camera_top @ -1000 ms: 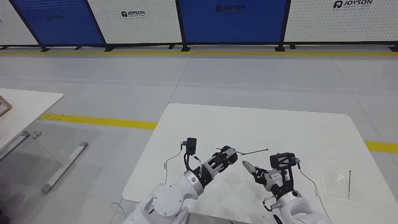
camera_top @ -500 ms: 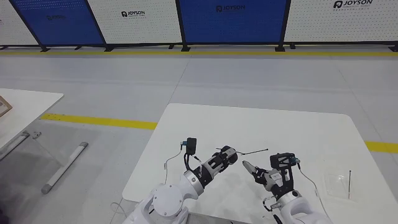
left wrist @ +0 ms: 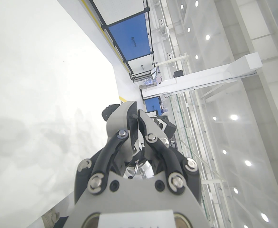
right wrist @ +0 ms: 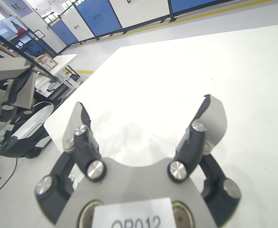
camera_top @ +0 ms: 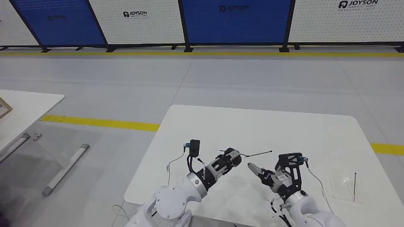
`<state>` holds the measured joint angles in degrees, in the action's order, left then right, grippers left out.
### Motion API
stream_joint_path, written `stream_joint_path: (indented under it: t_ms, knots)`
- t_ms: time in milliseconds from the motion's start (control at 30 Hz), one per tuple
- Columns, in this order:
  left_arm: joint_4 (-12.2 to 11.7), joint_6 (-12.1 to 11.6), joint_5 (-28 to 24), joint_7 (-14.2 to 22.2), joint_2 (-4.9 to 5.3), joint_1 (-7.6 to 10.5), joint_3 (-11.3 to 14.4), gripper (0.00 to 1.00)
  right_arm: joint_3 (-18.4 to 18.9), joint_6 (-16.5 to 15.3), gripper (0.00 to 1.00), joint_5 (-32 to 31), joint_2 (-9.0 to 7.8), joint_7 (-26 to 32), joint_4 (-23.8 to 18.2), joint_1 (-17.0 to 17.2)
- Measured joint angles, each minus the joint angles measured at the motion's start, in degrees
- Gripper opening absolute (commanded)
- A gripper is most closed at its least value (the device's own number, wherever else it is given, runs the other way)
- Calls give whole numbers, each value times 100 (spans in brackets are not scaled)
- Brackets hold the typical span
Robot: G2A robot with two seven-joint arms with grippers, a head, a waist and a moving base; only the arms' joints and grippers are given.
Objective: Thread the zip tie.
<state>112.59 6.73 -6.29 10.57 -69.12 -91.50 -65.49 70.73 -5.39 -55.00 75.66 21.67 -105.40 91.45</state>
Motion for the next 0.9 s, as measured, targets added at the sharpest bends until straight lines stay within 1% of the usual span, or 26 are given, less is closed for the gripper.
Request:
stream_joint_path:
  t_ms: [100, 133, 233, 300, 400, 467, 567, 633, 733, 900]
  knots:
    - [-25, 171, 215, -182, -38, 162, 237, 0, 0, -1, 100, 0, 0, 0, 0, 0]
    - [-55, 250, 259, -304, -63, 249, 344, 0, 0, -1, 100, 0, 0, 0, 0, 0]
    - [-177, 375, 214, -584, -129, 474, 562, 0, 0, -1, 100, 0, 0, 0, 0, 0]
    - [-225, 384, 149, -638, -150, 540, 623, 0, 0, -1, 100, 0, 0, 0, 0, 0]
    - [-227, 378, 141, -636, -150, 540, 624, 0, -2, 1, 100, -5, -1, -4, 16, 4]
    - [-225, 378, 144, -634, -149, 538, 622, 0, 3, 71, 100, 9, -3, -40, 45, 16]
    - [-225, 378, 144, -634, -149, 539, 622, 0, 20, 116, 100, 306, 8, -136, 116, 20]
    - [-225, 378, 144, -634, -149, 539, 622, 0, 19, 51, 100, 508, 11, -156, 219, -19]
    - [-225, 378, 144, -634, -149, 539, 622, 0, -49, -52, 100, 595, 14, -152, 352, -93]
    - [-225, 378, 144, -634, -149, 539, 622, 0, -56, -53, 100, 595, 15, -150, 359, -98]
